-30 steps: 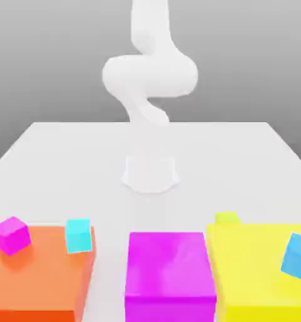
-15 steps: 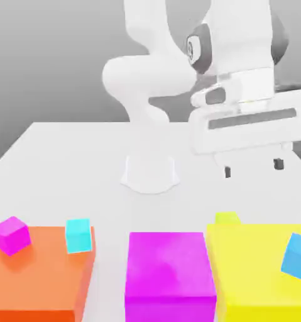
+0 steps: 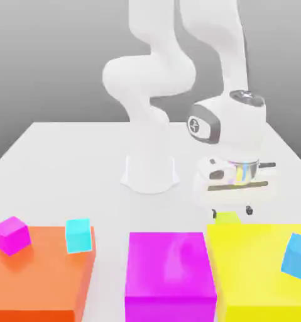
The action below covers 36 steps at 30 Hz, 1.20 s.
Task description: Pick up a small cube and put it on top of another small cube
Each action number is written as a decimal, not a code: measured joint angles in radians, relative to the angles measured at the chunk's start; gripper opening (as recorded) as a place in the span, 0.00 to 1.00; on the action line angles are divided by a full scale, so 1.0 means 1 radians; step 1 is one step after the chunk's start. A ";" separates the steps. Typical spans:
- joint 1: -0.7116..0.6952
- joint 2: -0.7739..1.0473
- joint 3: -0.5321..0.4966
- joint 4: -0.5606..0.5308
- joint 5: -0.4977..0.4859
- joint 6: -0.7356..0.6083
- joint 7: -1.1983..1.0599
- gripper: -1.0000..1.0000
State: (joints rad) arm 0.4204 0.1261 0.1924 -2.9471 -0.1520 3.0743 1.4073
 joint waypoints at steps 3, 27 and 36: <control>0.139 0.073 -0.144 0.011 -0.035 0.063 0.031 0.50; 0.049 -0.203 0.044 0.004 0.133 -0.229 -0.099 0.00; -0.102 -0.253 -0.100 0.133 0.045 -0.427 -0.204 0.00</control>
State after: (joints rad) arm 0.3180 -0.1266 0.0926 -2.8140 -0.1074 2.6469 1.2037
